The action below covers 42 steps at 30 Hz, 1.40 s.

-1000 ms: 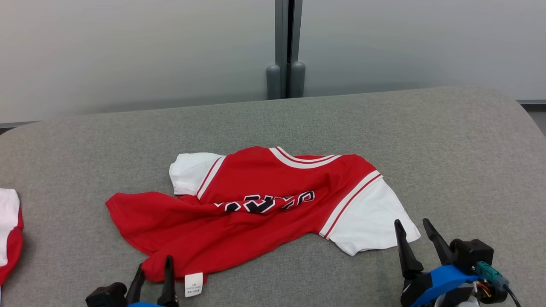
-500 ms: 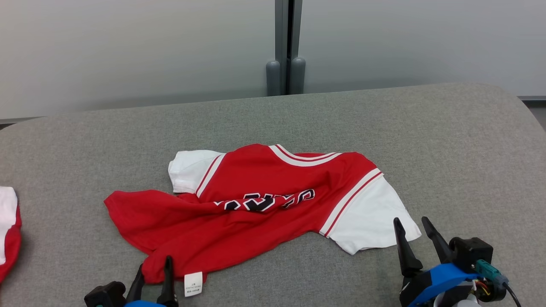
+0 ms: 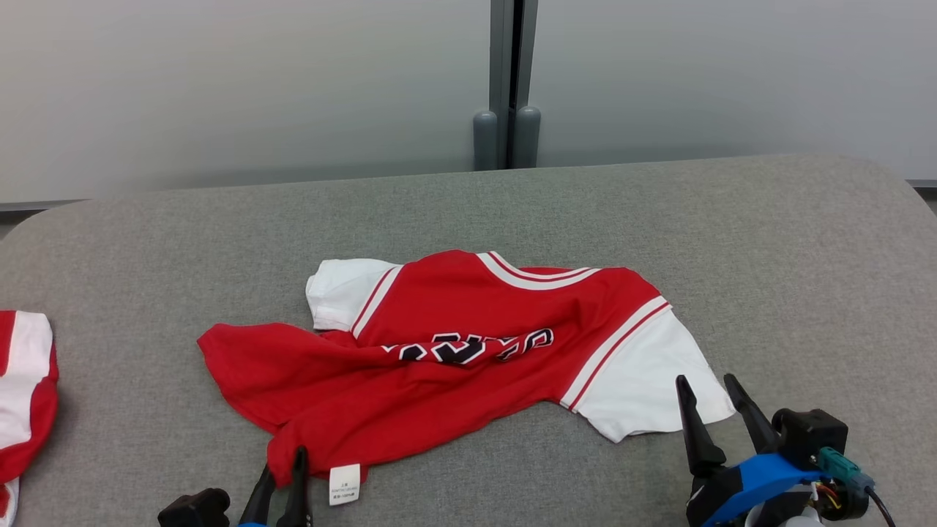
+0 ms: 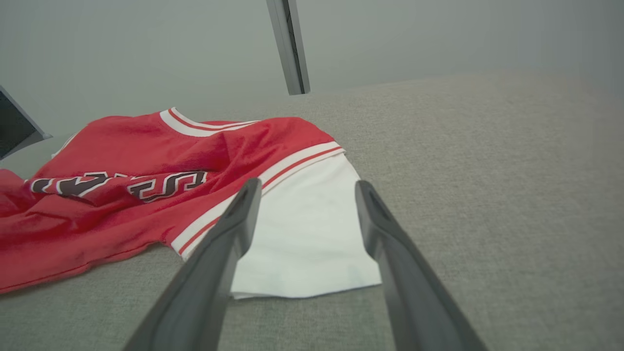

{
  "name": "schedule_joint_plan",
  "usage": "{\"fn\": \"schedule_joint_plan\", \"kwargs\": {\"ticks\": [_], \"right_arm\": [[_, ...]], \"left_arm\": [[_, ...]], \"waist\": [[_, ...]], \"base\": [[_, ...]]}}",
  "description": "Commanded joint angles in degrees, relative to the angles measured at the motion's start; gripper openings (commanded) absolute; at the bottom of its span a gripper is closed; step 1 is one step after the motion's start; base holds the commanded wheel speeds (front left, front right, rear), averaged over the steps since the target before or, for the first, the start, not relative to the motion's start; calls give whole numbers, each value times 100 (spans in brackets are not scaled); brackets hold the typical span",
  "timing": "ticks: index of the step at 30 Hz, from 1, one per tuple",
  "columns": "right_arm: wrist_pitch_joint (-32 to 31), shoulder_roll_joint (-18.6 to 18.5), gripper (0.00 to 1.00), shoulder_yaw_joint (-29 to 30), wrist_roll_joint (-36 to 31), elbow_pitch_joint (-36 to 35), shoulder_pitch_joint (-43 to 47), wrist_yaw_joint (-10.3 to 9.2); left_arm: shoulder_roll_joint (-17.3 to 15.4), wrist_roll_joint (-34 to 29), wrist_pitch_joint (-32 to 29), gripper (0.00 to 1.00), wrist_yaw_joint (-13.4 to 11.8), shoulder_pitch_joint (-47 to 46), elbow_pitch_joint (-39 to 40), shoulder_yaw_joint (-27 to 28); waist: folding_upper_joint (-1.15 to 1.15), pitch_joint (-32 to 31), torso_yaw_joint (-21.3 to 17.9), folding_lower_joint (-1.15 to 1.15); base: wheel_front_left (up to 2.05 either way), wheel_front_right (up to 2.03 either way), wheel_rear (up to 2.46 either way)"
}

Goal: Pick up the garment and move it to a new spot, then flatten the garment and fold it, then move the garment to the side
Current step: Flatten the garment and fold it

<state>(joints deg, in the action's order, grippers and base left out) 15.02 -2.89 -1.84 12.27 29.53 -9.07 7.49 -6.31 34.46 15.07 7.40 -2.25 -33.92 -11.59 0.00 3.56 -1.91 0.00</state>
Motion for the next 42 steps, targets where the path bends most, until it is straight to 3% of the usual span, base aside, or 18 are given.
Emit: {"fn": "schedule_joint_plan", "kwargs": {"ticks": [1,5,7,9,10,11,12,19,25,35,36,37,38,42], "right_arm": [[23,-5,100,-9,15,16,37,1],[23,-5,100,-33,34,26,52,1],[23,-5,100,-40,38,24,52,1],[23,-5,100,-42,30,29,39,1],[23,-5,100,-37,25,33,32,1],[23,-5,100,-29,21,38,29,1],[23,-5,100,-18,16,39,29,1],[23,-6,100,302,-178,257,-85,1],[23,-4,100,1054,-566,734,-348,1],[1,-4,100,1435,-1079,2239,-833,1],[-22,-1,90,1418,-1079,2448,-861,1],[-32,5,32,1375,-1072,2647,-895,1],[-37,9,0,1343,-1065,2794,-933,1],[-36,44,0,1199,-951,2929,-1049,1]], "left_arm": [[-29,37,15,62,13,20,48,-28],[-59,131,15,69,13,65,151,-179],[-91,154,15,65,13,61,183,-252],[-102,183,15,45,13,50,193,-303],[-109,185,15,40,13,43,193,-322],[-113,193,15,26,13,34,185,-330],[-119,196,15,0,13,21,175,-329],[-108,123,15,0,13,-75,151,-377],[-55,70,15,0,13,-186,189,-486],[-5,24,15,0,13,-285,203,-626],[-10,20,15,0,13,-295,198,-636],[-18,-1,15,0,13,-301,190,-643],[-23,-16,15,0,13,-301,178,-640],[-38,-37,15,0,13,-317,169,-648]], "waist": [[0,-7,23,0],[0,-20,72,0],[0,-21,85,0],[0,-18,94,0],[0,-16,98,0],[0,-13,102,0],[0,-9,106,0],[0,79,168,0],[0,227,293,0],[0,365,403,0],[0,367,405,0],[0,368,406,0],[0,367,403,0],[0,337,382,0]], "base": [[0,0,0],[0,0,0],[0,0,0],[0,0,0],[0,0,0],[0,0,0],[0,0,0],[0,0,0],[0,0,0],[0,0,0],[0,0,0],[0,0,0],[0,0,0],[0,0,0]]}}
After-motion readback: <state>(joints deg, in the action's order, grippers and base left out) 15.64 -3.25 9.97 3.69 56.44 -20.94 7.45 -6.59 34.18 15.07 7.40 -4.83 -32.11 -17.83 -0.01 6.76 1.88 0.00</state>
